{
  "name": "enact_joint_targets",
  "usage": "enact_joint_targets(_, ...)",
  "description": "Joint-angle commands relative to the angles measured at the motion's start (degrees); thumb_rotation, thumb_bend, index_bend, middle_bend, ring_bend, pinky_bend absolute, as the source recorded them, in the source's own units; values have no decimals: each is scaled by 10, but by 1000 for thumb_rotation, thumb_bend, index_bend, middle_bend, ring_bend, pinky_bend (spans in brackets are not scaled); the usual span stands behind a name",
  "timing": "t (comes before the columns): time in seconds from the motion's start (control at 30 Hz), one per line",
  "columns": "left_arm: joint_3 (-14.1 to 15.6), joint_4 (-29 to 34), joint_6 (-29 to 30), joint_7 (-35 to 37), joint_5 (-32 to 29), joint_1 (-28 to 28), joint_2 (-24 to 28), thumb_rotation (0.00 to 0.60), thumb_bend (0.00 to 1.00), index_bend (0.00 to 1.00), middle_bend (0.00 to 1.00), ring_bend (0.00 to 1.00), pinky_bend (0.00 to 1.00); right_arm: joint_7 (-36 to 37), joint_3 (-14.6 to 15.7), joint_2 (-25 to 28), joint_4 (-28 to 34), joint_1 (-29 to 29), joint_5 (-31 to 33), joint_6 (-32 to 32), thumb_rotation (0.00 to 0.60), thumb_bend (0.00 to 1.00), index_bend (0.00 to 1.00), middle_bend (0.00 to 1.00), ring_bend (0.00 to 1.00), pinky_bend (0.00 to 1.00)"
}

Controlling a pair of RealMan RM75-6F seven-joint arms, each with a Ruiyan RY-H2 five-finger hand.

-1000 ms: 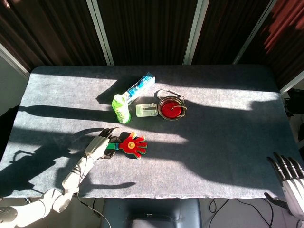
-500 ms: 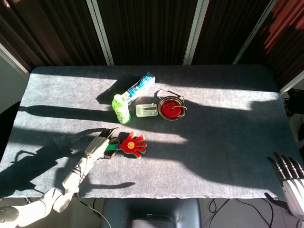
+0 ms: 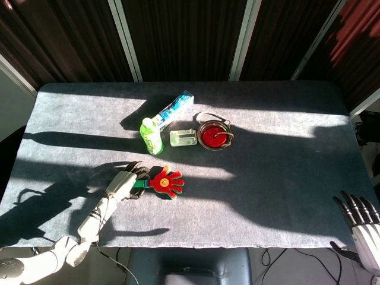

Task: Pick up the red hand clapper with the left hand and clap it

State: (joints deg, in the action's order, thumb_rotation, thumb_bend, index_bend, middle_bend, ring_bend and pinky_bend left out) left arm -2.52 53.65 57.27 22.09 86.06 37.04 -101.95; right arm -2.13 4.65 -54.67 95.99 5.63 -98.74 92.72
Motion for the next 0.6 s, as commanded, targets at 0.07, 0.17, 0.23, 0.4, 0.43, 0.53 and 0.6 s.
enact_joint_targets(0.07, 2, -6, 9, 9, 4, -2, -1, 600, 530, 811, 348, 94, 0, 0, 0, 0, 0, 0, -1, 1, 600, 145, 0, 0, 0, 0)
enact_joint_targets(0.17, 1, -6, 33, 18, 12, -6, -4, 600, 532, 820, 434, 171, 0, 0, 0, 0, 0, 0, -1, 1, 600, 144, 0, 0, 0, 0)
enact_joint_targets(0.23, 1, -8, 56, 28, 20, -10, -6, 600, 535, 822, 483, 179, 0, 0, 1, 0, 0, 0, -1, 1, 600, 144, 0, 0, 0, 0)
enact_joint_targets(0.4, 0, -20, 107, 71, 38, -19, -17, 600, 534, 822, 693, 308, 0, 1, 1, 0, 0, 1, -3, 2, 600, 144, 0, 0, 0, 0)
enact_joint_targets(0.43, 1, -22, 112, 80, 40, -20, -18, 600, 535, 822, 721, 331, 0, 1, 1, 0, 0, 1, -3, 2, 600, 144, 0, 0, 0, 0)
enact_joint_targets(0.53, -2, -28, 129, 101, 41, -24, -24, 600, 539, 822, 769, 367, 0, 1, 2, 0, 0, 1, -4, 2, 600, 145, 0, 0, 0, 0)
enact_joint_targets(0.6, -5, -33, 139, 121, 39, -27, -29, 600, 544, 822, 786, 402, 0, 1, 2, 0, 0, 1, -3, 1, 600, 144, 0, 0, 0, 0)
